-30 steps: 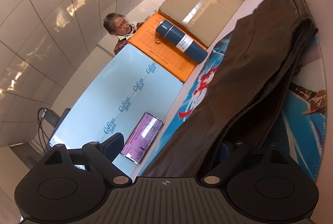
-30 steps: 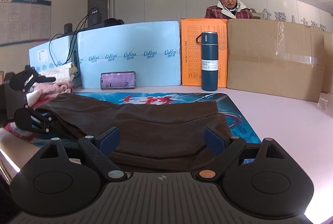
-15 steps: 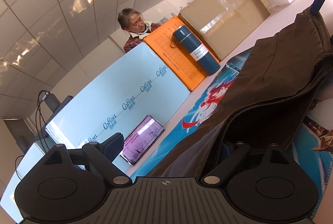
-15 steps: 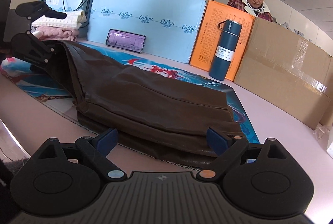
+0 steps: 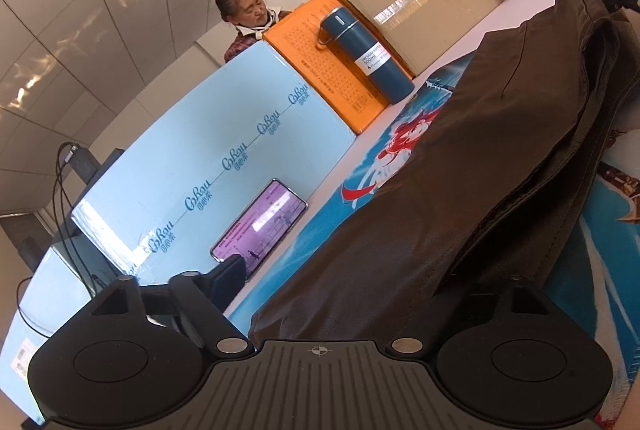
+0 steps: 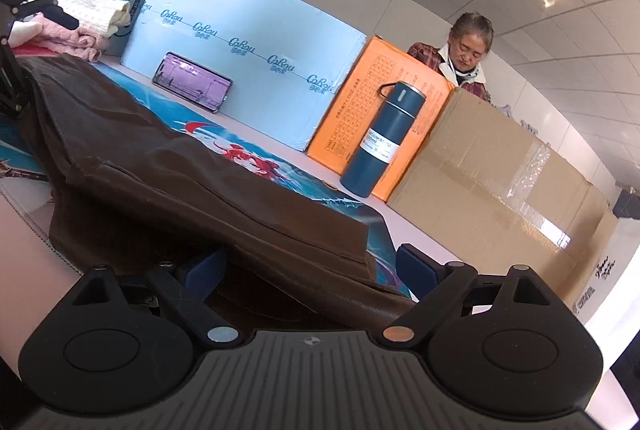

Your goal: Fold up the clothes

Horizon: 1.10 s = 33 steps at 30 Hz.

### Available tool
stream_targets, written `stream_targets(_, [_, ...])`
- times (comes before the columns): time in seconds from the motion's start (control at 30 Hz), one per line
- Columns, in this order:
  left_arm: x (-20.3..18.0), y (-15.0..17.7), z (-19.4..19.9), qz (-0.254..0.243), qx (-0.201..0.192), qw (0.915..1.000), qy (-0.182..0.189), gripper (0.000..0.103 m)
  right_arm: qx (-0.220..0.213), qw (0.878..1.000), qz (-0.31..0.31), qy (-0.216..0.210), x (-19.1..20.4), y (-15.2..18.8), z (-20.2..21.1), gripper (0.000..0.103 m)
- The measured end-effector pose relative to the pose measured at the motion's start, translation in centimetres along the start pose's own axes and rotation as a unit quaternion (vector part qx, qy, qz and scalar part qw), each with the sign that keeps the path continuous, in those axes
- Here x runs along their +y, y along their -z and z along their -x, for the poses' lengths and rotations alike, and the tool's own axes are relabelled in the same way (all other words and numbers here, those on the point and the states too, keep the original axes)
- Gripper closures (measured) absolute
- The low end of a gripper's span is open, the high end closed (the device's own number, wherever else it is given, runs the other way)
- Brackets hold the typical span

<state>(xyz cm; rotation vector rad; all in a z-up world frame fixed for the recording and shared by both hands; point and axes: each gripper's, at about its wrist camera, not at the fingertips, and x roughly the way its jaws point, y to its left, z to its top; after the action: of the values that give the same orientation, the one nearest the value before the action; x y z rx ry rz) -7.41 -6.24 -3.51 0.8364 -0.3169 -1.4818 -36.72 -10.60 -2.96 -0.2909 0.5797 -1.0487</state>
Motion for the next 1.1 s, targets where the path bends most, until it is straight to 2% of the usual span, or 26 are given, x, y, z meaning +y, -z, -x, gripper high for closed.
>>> stream_targets(0.03, [0.3, -0.1, -0.1, 0.011, 0.009, 0.9998, 0.016, 0.081, 0.002, 1.0, 0.012, -0.01, 0.3, -0.2, -0.3, 0.02])
stream_targets(0.07, [0.3, 0.0, -0.1, 0.014, 0.013, 0.9996, 0.022, 0.087, 0.003, 1.0, 0.018, -0.022, 0.4, -0.4, -0.5, 0.035])
stream_targets(0.1, [0.2, 0.1, 0.0, 0.011, 0.014, 0.9995, 0.025, 0.089, 0.005, 0.999, 0.018, -0.034, 0.4, -0.5, -0.6, 0.043])
stream_targets(0.13, [0.0, 0.1, 0.2, 0.008, 0.016, 0.9994, 0.029, 0.091, 0.007, 0.999, 0.019, -0.047, 0.5, -0.7, -0.7, 0.059])
stream_targets(0.2, [-0.3, 0.2, 0.7, 0.008, 0.015, 0.9992, 0.037, 0.094, 0.017, 0.997, 0.022, -0.066, 0.6, -0.8, -0.7, 0.074])
stream_targets(0.23, [-0.5, 0.2, 1.0, 0.008, 0.014, 0.999, 0.043, 0.094, 0.021, 0.997, 0.024, -0.074, 0.6, -0.8, -0.8, 0.087])
stream_targets(0.27, [-0.7, 0.2, 1.5, 0.007, 0.013, 0.9986, 0.05, 0.096, 0.022, 0.996, 0.019, -0.079, 0.3, -0.8, -0.5, 0.091])
stream_targets(0.4, [-1.1, -0.2, 4.2, 0.017, -0.001, 0.9962, 0.085, 0.097, 0.004, 0.997, -0.016, -0.078, -1.6, -1.1, 1.2, 0.094])
stream_targets(0.5, [-0.7, -1.0, 5.8, 0.019, -0.031, 0.9959, 0.083, 0.096, -0.039, 0.997, -0.03, -0.055, -3.3, -2.4, 2.0, 0.095])
stream_targets(0.57, [0.4, -1.7, 5.7, 0.025, -0.058, 0.9966, 0.052, 0.096, -0.068, 0.997, -0.008, -0.029, -3.9, -3.9, 1.4, 0.095])
stream_targets(0.63, [1.7, -2.3, 4.8, 0.024, -0.075, 0.9968, 0.009, 0.096, -0.071, 0.997, -0.002, -0.025, -4.2, -5.4, -1.0, 0.096])
stream_targets(0.73, [4.2, -3.2, 2.2, 0.027, -0.087, 0.9955, -0.024, 0.096, -0.069, 0.997, 0.003, -0.024, -4.7, -7.6, -5.1, 0.096])
stream_targets(0.83, [6.8, -3.7, -1.6, 0.048, -0.081, 0.9952, -0.028, 0.095, -0.068, 0.997, 0.007, -0.023, -5.1, -9.8, -9.1, 0.096])
stream_targets(0.97, [10.1, -3.1, -7.3, 0.113, -0.041, 0.9927, 0.01, 0.091, -0.066, 0.998, 0.013, -0.021, -5.6, -12.8, -14.4, 0.096])
stream_targets(1.1, [12.3, -1.6, -12.5, 0.195, -0.001, 0.9798, 0.046, 0.089, -0.064, 0.998, 0.019, -0.019, -6.2, -15.8, -19.8, 0.096])
